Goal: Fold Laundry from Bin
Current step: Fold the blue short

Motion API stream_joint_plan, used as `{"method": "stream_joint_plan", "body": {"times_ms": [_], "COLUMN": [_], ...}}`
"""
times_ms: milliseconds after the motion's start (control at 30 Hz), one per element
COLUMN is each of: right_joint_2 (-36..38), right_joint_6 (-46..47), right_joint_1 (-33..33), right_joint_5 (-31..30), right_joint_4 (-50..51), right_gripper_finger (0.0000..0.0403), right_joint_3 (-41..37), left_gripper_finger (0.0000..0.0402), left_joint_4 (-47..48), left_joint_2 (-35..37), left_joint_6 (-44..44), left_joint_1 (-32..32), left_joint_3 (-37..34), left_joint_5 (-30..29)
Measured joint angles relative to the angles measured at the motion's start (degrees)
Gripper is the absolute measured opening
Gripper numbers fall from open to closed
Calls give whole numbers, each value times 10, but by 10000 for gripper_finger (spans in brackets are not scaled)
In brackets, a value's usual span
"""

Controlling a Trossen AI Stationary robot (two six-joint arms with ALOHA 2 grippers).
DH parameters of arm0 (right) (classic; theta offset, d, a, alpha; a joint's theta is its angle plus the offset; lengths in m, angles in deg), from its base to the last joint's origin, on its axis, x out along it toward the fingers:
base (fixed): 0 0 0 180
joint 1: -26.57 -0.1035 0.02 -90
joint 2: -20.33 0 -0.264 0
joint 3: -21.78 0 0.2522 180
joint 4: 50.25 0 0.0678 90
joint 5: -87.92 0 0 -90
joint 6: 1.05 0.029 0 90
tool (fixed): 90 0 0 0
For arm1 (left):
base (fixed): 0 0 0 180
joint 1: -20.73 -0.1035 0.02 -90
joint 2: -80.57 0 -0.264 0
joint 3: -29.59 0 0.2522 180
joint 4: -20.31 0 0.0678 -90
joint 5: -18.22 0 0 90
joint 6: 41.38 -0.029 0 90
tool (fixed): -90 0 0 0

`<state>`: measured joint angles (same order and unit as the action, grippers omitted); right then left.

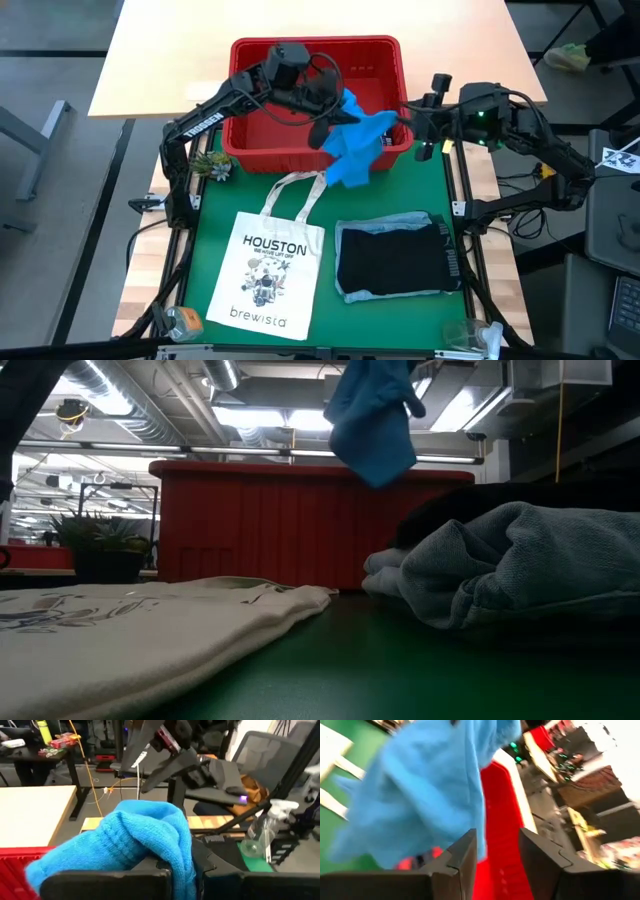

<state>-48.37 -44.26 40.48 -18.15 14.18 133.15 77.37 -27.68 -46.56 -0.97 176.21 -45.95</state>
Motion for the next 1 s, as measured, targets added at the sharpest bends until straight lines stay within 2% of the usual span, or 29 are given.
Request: {"method": "stream_joint_plan", "body": {"times_ms": [167, 433, 600, 833, 1000], "right_joint_2": [1, 1, -4, -6, -6], "right_joint_6": [41, 59, 90, 106, 140], "right_joint_1": [0, 0, 0, 0, 0], "right_joint_5": [69, 84, 116, 158, 193], "right_joint_4": [1, 10, 39, 78, 79], "right_gripper_finger": [143, 143, 143, 143, 143], "right_joint_3": [0, 0, 0, 0, 0], "left_gripper_finger": [9, 9, 9, 9, 9], "left_joint_4": [11, 18, 18, 23, 42], "left_joint_2": [0, 0, 0, 0, 0], "left_joint_6": [-37, -66, -73, -76, -76], "left_joint_1": [10, 34, 46, 56, 56], "left_joint_3": [0, 0, 0, 0, 0], "left_joint_5": [-15, -28, -29, -82, -87]}}
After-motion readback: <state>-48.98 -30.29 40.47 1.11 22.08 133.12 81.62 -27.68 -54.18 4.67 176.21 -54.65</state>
